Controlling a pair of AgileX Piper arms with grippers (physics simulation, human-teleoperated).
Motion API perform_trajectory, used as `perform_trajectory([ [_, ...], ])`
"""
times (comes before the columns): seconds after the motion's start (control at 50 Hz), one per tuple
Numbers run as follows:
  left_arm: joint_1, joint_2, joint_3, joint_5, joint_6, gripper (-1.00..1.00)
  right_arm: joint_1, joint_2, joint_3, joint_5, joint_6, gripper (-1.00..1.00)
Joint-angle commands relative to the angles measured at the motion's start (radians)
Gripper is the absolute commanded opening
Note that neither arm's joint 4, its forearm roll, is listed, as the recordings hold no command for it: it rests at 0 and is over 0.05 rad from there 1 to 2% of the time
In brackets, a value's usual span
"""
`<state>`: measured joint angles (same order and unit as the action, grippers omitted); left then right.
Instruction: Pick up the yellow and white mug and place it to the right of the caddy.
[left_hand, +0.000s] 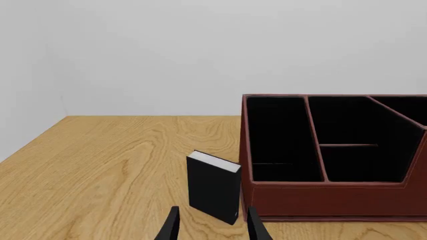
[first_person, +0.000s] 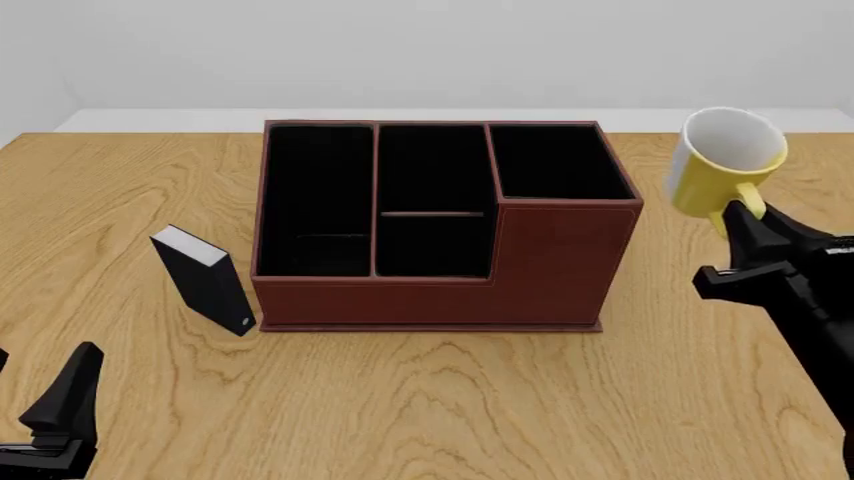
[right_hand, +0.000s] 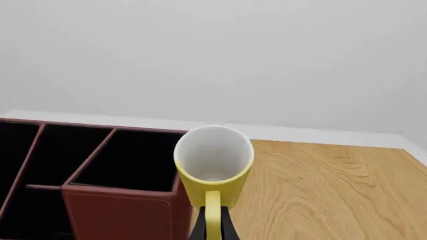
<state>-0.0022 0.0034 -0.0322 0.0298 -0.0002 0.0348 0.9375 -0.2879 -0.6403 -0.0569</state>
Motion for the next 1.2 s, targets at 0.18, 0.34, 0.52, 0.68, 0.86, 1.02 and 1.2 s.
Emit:
perform_trajectory([
  [0.18, 0.000, 0.000, 0.001, -0.002, -0.002, 1.00, -0.011, 0.072, 0.021, -0.071, 0.013, -1.00],
  [0.34, 0.000, 0.001, 0.001, -0.002, -0.003, 1.00, -0.018, 0.105, 0.034, -0.105, 0.014, -1.00],
  [0.52, 0.001, 0.001, 0.001, -0.003, -0.005, 1.00, -0.023, 0.142, 0.047, -0.144, 0.012, -1.00],
  [0.68, 0.000, 0.000, 0.001, -0.001, 0.000, 1.00, -0.023, 0.157, 0.051, -0.157, 0.011, -1.00],
  [0.86, 0.000, 0.000, 0.001, -0.001, 0.000, 1.00, -0.027, 0.186, 0.055, -0.180, 0.012, -1.00],
  [1.02, 0.000, 0.000, 0.001, -0.001, 0.000, 1.00, -0.029, 0.230, 0.060, -0.217, 0.015, -1.00],
  [1.2, 0.000, 0.000, 0.001, -0.001, 0.000, 1.00, -0.028, 0.254, 0.067, -0.236, 0.033, -1.00],
])
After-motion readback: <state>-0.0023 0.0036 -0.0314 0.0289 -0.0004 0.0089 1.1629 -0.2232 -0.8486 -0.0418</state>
